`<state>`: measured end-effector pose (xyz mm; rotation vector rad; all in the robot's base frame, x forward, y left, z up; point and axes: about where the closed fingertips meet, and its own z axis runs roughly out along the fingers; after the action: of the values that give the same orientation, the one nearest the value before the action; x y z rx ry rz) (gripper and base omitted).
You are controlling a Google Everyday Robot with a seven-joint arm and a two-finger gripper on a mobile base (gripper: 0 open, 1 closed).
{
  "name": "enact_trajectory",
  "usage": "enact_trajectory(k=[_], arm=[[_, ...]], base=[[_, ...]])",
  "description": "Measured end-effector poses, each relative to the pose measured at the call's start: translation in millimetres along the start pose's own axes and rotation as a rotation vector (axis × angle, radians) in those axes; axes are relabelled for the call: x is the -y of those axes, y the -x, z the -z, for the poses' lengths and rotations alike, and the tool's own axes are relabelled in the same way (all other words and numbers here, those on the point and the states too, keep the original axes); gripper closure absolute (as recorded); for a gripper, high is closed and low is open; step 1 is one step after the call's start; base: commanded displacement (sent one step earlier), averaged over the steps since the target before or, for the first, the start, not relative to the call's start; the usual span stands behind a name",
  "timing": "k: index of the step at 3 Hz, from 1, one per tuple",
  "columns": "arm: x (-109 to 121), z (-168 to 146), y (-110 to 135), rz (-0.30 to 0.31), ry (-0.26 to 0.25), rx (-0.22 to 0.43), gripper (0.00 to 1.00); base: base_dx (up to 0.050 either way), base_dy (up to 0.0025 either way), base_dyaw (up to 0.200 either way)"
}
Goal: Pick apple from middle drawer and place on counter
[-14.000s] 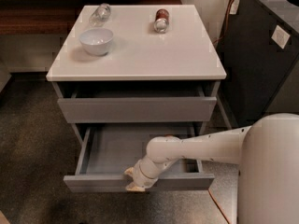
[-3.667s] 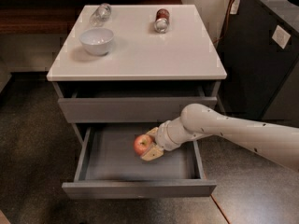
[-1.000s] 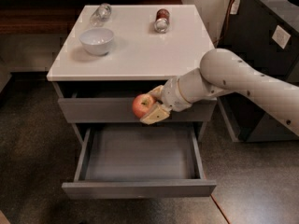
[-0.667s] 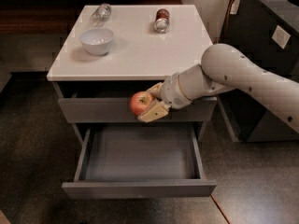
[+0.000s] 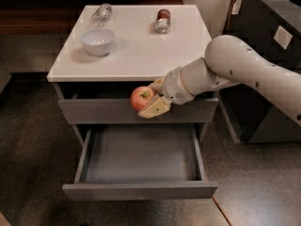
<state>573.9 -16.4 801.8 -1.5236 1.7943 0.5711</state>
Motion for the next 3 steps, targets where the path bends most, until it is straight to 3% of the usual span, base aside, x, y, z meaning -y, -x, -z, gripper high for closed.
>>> enact_trajectory(k=[3], arm=[[31, 44, 27, -0.080, -0.059, -0.001, 1.00]], base=[[0.000, 0.00000, 0.000]])
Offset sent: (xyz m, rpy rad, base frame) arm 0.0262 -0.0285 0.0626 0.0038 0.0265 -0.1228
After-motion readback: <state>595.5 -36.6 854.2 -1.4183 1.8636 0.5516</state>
